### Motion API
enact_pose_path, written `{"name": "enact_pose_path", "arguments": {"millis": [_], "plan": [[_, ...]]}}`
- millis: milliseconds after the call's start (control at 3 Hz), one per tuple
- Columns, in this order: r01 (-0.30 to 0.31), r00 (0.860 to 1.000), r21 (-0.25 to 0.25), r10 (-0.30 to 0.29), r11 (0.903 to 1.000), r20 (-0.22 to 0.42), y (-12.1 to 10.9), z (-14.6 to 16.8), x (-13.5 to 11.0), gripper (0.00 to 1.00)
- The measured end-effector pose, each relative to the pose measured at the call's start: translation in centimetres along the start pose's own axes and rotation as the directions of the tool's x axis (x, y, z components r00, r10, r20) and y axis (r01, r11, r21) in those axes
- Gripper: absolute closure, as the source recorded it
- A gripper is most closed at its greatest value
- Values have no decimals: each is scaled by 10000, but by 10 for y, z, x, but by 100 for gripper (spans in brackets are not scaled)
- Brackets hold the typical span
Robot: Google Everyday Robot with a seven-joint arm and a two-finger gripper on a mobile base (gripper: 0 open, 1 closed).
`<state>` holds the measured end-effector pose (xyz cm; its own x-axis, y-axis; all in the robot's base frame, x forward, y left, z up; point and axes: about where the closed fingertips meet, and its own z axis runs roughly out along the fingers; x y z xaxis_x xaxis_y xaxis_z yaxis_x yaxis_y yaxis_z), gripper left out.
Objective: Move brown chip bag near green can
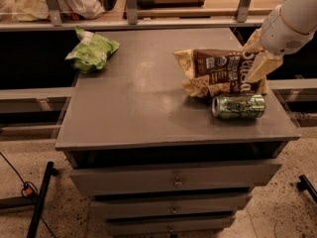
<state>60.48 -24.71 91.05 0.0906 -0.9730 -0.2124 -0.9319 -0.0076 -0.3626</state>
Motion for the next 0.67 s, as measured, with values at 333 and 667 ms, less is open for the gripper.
{"name": "enact_pose_path", "arguments": {"millis": [333, 667], "plan": [[11, 10000, -21, -11, 10000, 11, 0, 2, -1, 0], [11, 10000, -21, -11, 10000, 11, 0, 2, -1, 0]]}}
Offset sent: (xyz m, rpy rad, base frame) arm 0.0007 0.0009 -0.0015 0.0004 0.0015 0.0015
